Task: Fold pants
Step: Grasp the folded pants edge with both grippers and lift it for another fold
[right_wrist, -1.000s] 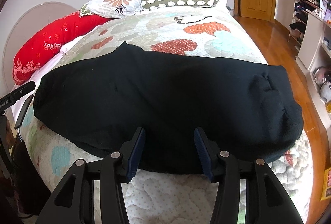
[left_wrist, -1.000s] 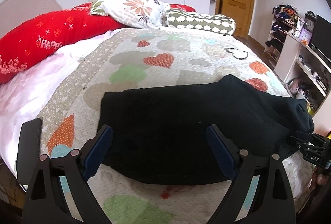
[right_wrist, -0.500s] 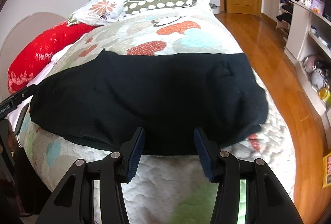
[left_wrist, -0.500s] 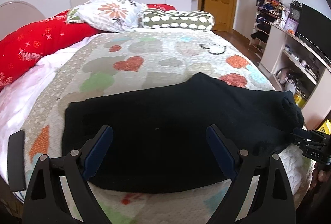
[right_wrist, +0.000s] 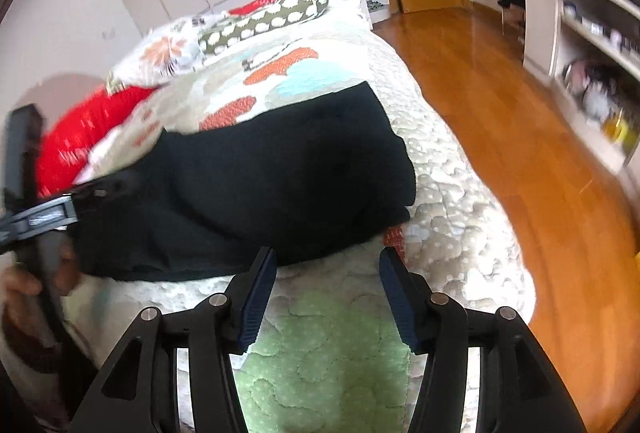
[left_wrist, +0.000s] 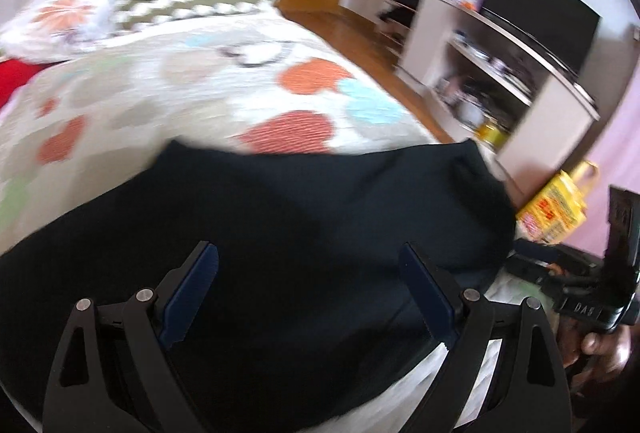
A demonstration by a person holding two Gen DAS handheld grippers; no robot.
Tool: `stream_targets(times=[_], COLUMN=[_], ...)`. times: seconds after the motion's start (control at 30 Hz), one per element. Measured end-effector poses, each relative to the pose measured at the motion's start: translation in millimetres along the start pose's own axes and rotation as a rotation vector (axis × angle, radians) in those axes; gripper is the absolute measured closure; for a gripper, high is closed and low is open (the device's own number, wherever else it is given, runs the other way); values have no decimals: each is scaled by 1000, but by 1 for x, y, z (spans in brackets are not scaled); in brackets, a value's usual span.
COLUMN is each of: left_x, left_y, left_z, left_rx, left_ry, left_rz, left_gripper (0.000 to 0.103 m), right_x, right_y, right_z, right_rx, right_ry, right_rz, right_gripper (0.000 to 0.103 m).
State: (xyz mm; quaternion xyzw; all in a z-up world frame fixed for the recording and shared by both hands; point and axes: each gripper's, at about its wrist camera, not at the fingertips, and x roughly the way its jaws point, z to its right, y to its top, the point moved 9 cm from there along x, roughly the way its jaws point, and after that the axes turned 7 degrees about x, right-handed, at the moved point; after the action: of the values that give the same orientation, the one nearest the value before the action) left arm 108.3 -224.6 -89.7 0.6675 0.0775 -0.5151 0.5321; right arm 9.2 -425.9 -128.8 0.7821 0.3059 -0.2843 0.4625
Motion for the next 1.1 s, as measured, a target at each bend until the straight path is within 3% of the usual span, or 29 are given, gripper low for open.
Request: stream_targets(times=[0.27, 0.53, 0.63, 0.73, 0.77, 0.87, 0.93, 1.1], left_x=[54, 107, 113, 119, 121, 119, 117, 98], left_y=[47, 61, 65, 68, 67, 66, 67, 82], left_z=[64, 106, 122, 129, 132, 140, 145, 138], left_rx=[164, 282, 327, 372, 386, 415, 406, 348], left_ry=[-172, -207, -225, -236, -243, -269, -329, -368], left_rz=[-80, -183, -184, -180, -175, -157, -163, -139], left_gripper=[10, 10, 10, 11, 11, 32, 73, 89], right_x=[10, 17, 20, 23, 25, 27, 24, -2], right_y=[6, 9, 11, 15, 17, 20, 25, 48], right_z=[7, 7, 9, 12, 13, 17, 14, -17], right_rx=[86, 122, 138, 165, 166, 202, 212, 144], right_ry=[93, 123, 127, 117, 99, 119, 150, 182], right_rz=[-3, 14, 21, 46, 50, 67, 78, 143], right_gripper=[40, 33, 33, 37, 50, 75, 81, 85])
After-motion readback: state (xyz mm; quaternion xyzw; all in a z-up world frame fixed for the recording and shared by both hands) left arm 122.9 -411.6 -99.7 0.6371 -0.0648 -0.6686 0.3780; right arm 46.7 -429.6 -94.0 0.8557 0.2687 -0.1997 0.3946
